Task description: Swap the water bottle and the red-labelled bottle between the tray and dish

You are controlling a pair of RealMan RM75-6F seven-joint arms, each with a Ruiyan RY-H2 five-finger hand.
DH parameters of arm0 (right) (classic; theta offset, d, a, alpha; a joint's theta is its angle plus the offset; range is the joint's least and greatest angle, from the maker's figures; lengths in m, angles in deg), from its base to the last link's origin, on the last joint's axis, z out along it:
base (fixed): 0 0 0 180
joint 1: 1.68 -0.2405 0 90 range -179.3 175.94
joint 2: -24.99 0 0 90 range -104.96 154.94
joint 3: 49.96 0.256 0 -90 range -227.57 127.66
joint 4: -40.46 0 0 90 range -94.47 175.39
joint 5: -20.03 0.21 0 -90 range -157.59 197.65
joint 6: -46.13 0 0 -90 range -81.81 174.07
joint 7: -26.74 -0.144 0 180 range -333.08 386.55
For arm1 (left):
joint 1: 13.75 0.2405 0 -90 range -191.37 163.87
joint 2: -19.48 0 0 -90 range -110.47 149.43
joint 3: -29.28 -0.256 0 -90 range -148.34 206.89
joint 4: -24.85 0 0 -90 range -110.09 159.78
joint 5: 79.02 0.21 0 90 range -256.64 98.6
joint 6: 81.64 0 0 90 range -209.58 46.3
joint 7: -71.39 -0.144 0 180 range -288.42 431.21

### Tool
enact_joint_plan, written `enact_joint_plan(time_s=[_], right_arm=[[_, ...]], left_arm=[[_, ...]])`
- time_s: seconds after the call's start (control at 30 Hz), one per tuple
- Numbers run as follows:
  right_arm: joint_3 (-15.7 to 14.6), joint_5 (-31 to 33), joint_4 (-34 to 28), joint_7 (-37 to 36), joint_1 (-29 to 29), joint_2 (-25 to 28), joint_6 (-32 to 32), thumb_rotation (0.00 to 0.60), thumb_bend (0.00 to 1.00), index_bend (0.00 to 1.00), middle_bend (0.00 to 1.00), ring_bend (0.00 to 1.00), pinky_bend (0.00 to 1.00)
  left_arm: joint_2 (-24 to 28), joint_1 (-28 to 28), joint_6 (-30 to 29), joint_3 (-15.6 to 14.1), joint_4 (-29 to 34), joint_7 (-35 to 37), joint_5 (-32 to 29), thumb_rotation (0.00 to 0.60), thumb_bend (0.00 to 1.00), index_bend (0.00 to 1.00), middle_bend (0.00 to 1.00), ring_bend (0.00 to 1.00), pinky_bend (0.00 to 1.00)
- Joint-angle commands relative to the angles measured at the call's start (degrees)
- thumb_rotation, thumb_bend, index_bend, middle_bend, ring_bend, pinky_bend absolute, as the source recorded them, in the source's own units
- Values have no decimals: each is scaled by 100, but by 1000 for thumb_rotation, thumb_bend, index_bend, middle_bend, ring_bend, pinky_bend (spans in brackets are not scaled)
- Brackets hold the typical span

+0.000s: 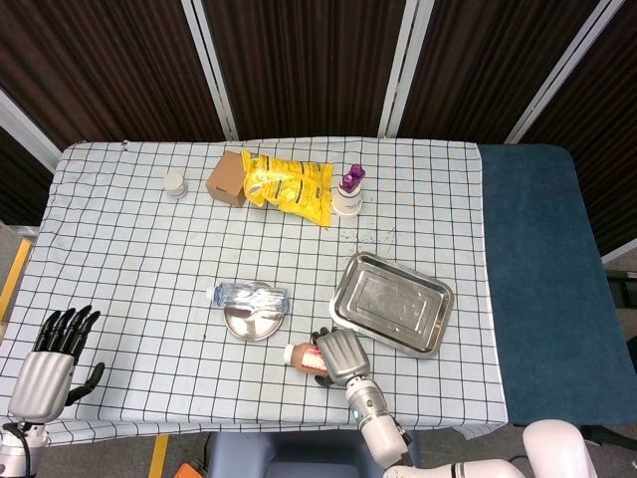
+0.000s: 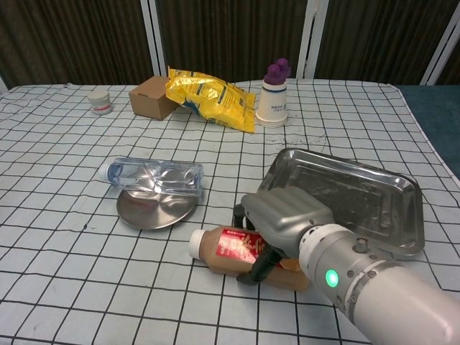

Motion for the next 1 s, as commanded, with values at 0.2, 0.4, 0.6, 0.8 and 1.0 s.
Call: enact_joint_plan(time_s=[0.2, 0.4, 0.6, 0.8, 1.0], right_arm=[[35, -511, -320, -357, -90, 584, 192, 600, 397, 881, 671, 676, 794], [190, -835, -869, -655, -26, 1621, 310, 600, 403, 963, 697, 688, 794], [399, -516, -363, -1203, -2, 2346, 29, 600, 403, 963, 697, 689, 792], [349, -94, 969, -1931, -127, 2100, -653, 600, 403, 908, 698, 665, 735], [205, -236, 1516, -2447, -187, 1898, -933, 600, 403, 420, 490, 470, 519]], left_arm=[[-43, 23, 113, 63, -44, -76, -30, 600, 387, 0, 37, 0, 57], [-137, 20, 258, 116, -97, -293, -96, 600, 386, 0, 36, 0, 58], [-293, -25, 456, 144, -147, -556, -135, 600, 386, 0, 35, 0, 57], [-404, -87, 621, 160, -188, -660, -130, 600, 386, 0, 34, 0, 57], [-444, -151, 719, 167, -266, -596, -78, 600, 386, 0, 29, 0, 57]])
